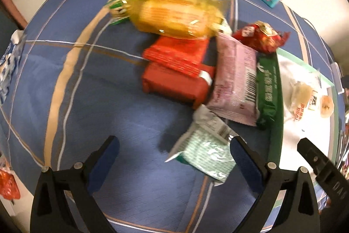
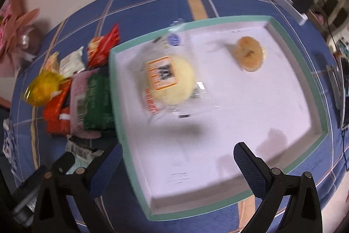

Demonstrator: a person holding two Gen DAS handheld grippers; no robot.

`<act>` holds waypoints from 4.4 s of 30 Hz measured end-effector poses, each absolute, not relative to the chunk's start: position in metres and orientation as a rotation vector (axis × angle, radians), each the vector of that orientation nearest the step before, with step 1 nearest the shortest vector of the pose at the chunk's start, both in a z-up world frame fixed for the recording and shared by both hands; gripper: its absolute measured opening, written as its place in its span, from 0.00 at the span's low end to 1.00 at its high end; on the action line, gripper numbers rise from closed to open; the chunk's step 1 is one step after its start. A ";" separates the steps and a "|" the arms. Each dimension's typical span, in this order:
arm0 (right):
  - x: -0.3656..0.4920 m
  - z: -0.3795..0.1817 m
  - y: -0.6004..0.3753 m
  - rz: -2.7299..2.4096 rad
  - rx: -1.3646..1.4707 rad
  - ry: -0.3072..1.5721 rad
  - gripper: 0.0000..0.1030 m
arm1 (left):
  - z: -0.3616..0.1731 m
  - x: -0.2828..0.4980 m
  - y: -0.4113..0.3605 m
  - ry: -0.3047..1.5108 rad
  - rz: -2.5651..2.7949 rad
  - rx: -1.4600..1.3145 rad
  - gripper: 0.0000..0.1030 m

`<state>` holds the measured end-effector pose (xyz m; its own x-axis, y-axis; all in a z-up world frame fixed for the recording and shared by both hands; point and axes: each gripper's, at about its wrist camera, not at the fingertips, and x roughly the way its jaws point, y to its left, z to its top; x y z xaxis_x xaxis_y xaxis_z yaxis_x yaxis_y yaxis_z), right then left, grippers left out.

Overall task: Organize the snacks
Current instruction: 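Withdraw both tools and move the left tool to the green-white pack, then grasp the green-white pack with the left tool while the right tool grasps the green biscuit pack, then carry both green packs over the white tray and open both tools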

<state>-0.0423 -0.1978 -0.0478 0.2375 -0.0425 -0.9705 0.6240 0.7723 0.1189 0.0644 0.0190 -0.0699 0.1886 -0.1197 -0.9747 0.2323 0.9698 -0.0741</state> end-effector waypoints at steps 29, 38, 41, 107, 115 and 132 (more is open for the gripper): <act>-0.033 -0.030 -0.195 -0.417 0.555 1.176 1.00 | -0.080 0.051 -0.046 1.388 -0.331 0.119 0.61; -0.009 -0.017 -0.173 -0.301 0.509 1.121 0.84 | -0.050 0.074 -0.008 1.332 -0.278 -0.044 0.61; 0.003 -0.014 -0.162 -0.257 0.474 1.120 0.76 | -0.038 0.083 0.004 1.294 -0.246 -0.058 0.61; -0.093 -0.010 -0.349 -0.710 0.616 1.102 0.25 | -0.015 -0.010 -0.154 1.177 -0.620 0.341 0.61; -0.094 -0.037 -0.354 -0.692 0.669 1.166 0.25 | -0.040 -0.019 -0.173 1.219 -0.629 0.395 0.62; -0.087 -0.034 -0.339 -0.690 0.618 1.195 0.44 | -0.026 -0.002 -0.154 1.214 -0.580 0.330 0.85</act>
<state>-0.0867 -0.3394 -0.0339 0.2160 -0.1515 -0.9646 0.7598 0.6465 0.0686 -0.0020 -0.1542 -0.0257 0.2303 -0.2416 -0.9426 0.5817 0.8107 -0.0656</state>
